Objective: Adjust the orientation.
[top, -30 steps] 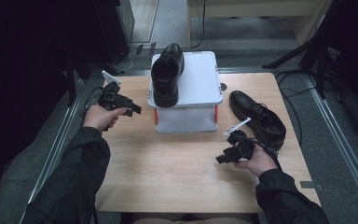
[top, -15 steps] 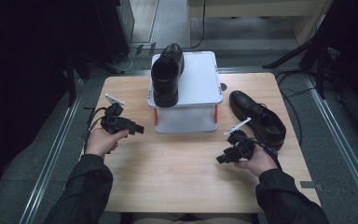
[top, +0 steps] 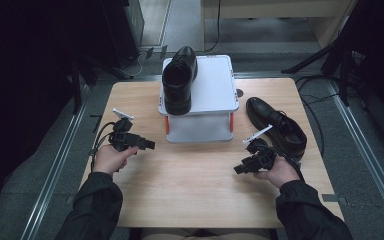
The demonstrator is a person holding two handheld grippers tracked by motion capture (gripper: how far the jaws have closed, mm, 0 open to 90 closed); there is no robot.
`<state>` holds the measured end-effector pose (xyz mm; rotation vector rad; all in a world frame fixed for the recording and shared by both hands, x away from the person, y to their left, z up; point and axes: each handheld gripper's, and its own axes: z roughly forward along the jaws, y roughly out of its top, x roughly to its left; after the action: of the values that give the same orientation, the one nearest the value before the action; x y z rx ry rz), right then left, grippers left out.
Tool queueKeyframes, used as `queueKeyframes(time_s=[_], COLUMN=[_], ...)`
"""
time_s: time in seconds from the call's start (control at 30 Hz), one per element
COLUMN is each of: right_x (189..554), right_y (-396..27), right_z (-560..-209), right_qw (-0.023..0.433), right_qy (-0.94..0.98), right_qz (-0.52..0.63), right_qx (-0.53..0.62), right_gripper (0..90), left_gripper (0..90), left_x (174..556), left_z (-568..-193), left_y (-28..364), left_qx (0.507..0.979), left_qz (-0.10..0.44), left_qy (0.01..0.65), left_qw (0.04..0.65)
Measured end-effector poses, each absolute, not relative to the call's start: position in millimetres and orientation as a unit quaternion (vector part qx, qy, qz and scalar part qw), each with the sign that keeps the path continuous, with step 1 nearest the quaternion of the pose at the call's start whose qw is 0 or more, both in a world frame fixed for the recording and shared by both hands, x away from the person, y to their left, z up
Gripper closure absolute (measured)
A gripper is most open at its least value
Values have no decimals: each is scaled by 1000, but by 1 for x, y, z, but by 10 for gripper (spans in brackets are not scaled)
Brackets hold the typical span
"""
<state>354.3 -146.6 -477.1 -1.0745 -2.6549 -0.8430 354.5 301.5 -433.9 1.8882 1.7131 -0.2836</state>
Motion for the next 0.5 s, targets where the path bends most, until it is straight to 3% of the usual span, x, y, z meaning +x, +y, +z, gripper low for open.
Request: queueKeyframes(time_s=[0.5], right_x=[373], right_y=[-168], right_z=[-451], right_qw=[81], right_qy=[-861], right_qz=[-314], right_qx=[-392], right_gripper=[484], left_gripper=[452], left_x=[351], left_z=[-442], left_y=[304], left_qx=[719], left_qz=[-106], left_qy=[630], left_qw=[273])
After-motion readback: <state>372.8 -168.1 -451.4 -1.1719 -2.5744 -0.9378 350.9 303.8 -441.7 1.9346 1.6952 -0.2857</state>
